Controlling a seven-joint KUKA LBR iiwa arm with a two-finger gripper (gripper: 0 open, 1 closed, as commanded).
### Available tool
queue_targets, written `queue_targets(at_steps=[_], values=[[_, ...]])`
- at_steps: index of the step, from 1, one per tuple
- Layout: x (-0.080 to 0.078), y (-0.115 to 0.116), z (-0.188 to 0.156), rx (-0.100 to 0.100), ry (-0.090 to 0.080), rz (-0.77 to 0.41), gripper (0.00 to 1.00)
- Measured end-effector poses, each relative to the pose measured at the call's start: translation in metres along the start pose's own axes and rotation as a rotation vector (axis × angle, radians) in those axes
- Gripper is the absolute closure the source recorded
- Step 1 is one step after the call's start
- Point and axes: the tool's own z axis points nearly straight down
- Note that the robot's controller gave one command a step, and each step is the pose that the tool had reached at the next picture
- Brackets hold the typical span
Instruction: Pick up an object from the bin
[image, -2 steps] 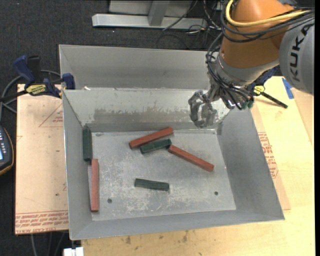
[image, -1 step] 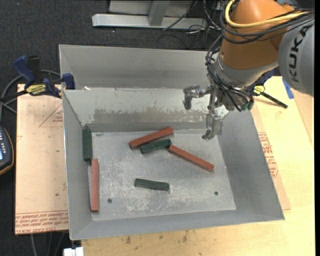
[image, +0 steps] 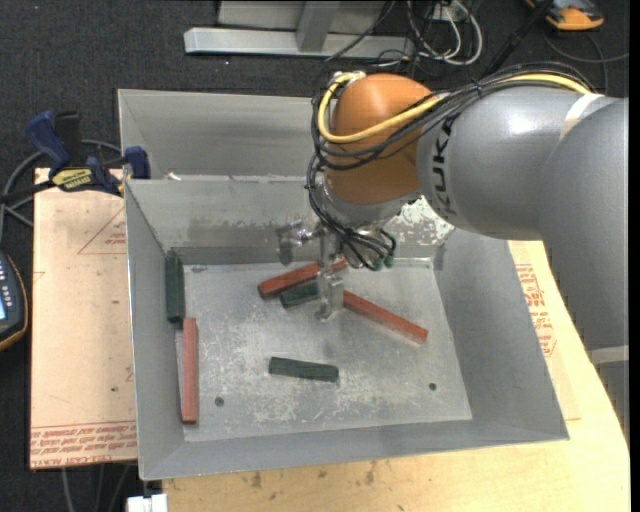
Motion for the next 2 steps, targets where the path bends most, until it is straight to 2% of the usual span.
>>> queue_targets(at_steps=[1,2], values=[[0.0156,-0.0259,0.0735,0.003,-0.006,0.119,0.00],[0.0116,-0.0267,0.0653,0.006,-0.016,0.119,1.00]])
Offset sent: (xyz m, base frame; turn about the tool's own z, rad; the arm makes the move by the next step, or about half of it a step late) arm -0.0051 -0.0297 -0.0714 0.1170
